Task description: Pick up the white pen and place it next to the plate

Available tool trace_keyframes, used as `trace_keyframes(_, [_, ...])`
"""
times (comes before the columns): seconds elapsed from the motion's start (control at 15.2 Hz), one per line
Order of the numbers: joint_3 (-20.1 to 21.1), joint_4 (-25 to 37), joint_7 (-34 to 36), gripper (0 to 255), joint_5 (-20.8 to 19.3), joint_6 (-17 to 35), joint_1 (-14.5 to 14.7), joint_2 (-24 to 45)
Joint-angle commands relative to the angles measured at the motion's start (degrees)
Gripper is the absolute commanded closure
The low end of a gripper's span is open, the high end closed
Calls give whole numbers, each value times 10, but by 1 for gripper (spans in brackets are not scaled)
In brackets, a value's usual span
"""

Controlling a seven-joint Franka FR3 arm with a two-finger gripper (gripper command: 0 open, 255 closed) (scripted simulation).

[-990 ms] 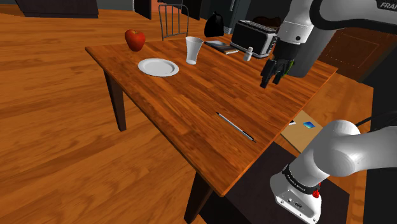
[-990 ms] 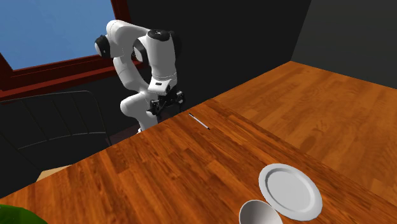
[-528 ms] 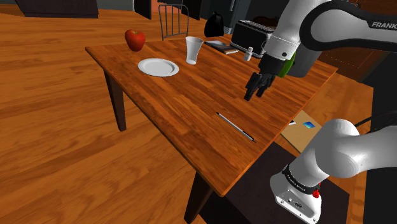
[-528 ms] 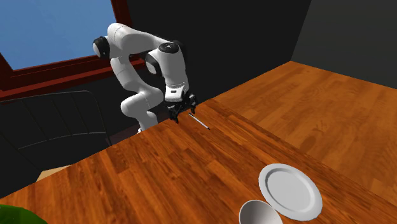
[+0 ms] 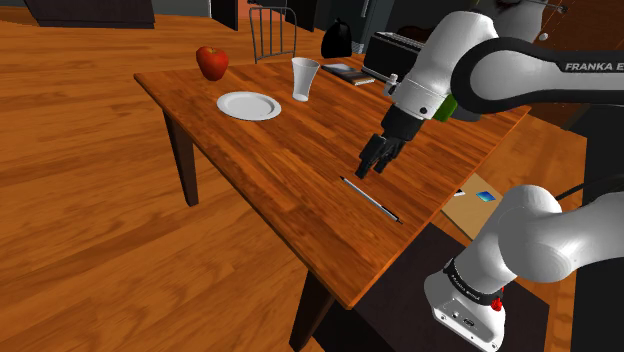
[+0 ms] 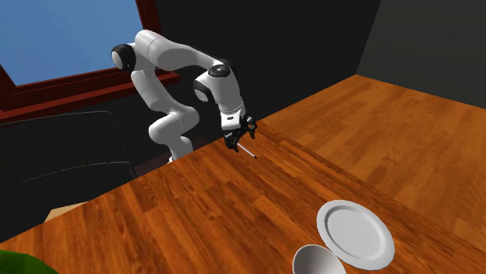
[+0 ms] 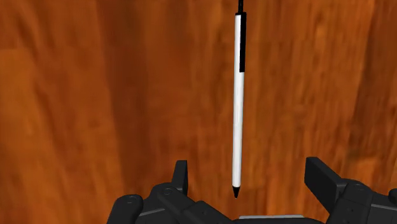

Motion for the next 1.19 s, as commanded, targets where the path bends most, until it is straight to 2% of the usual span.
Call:
trace_keyframes(0.0, [3,-11,-3,0,7,19,4,5])
trace_keyframes(0.33, [13,-35,-6,0,19,61,11,23])
trace_keyframes(0.79, [13,-35,-6,0,19,61,11,23])
trace_keyframes(0.86, [13,-35,-6,255,19,61,11,23])
trace_keyframes(1.12, [13,-34,-6,255,19,61,11,23])
